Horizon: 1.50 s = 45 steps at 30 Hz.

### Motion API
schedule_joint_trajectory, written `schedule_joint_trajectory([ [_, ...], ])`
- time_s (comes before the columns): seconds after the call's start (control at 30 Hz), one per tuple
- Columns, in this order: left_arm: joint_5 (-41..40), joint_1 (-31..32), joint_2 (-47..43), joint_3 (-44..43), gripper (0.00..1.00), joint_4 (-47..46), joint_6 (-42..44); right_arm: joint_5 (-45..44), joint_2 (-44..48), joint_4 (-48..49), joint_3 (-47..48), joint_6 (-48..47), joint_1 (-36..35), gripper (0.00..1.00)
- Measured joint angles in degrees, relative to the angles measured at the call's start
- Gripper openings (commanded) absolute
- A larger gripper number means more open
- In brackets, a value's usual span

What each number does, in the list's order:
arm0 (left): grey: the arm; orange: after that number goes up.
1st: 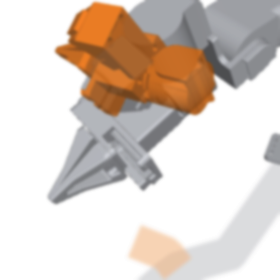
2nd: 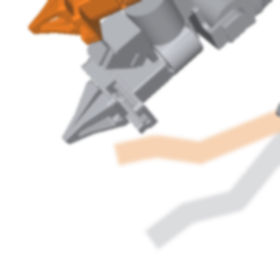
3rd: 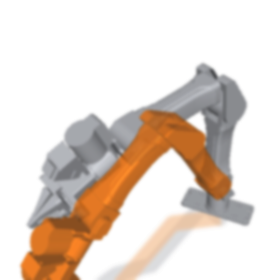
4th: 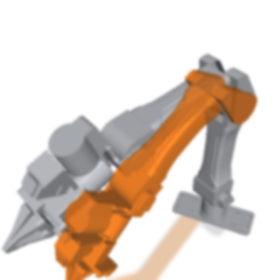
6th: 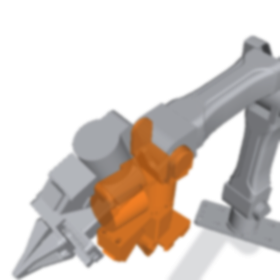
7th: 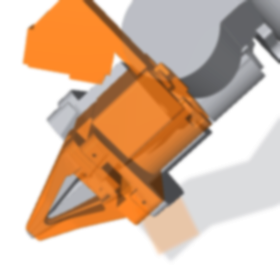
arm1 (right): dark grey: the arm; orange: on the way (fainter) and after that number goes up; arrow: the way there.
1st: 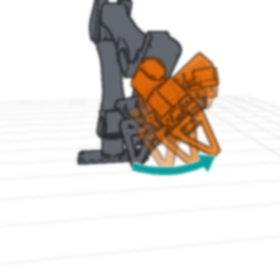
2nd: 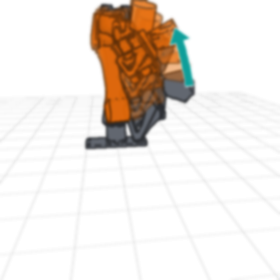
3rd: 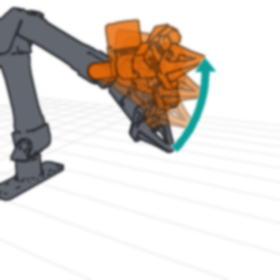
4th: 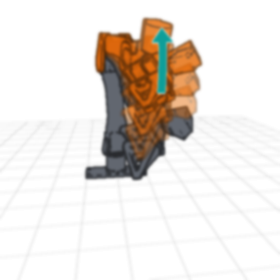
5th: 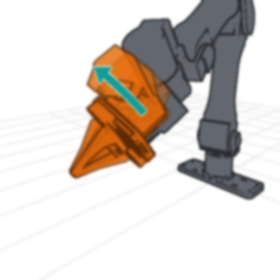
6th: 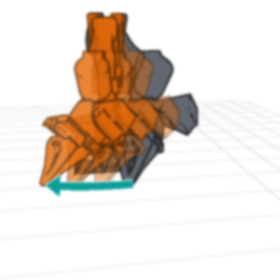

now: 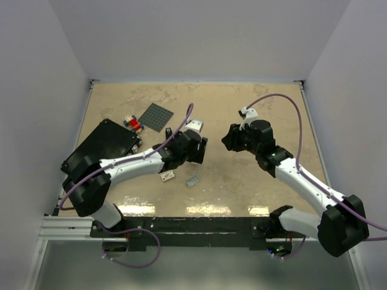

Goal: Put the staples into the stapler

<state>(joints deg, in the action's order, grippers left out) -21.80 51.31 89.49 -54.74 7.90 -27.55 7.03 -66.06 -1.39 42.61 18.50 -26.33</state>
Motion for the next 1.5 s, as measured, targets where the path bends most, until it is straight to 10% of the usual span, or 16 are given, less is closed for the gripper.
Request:
schedule_joint_trajectory([
  [0.23, 2.60, -2.99, 6.88, -15.76, 0.68, 14.29, 0.39, -8.02, 5.92, -6.91, 0.00, 2.29, 0.09, 0.70],
  [0.67, 6.25, -2.97, 15.93, -23.93, 0.61, 27.54, 2.38, -13.70, 10.86, -11.47, -0.28, 3.58, 0.09, 0.70],
  [1.1, 7.76, -2.97, 19.04, -25.44, 0.14, 29.55, 3.17, -13.97, 11.32, -11.98, -1.38, 3.98, 0.09, 0.69],
  [1.5, 7.56, -2.84, 18.99, -21.24, 0.04, 24.50, 2.58, -13.92, 11.93, -11.96, -2.16, 4.63, 0.09, 0.69],
])
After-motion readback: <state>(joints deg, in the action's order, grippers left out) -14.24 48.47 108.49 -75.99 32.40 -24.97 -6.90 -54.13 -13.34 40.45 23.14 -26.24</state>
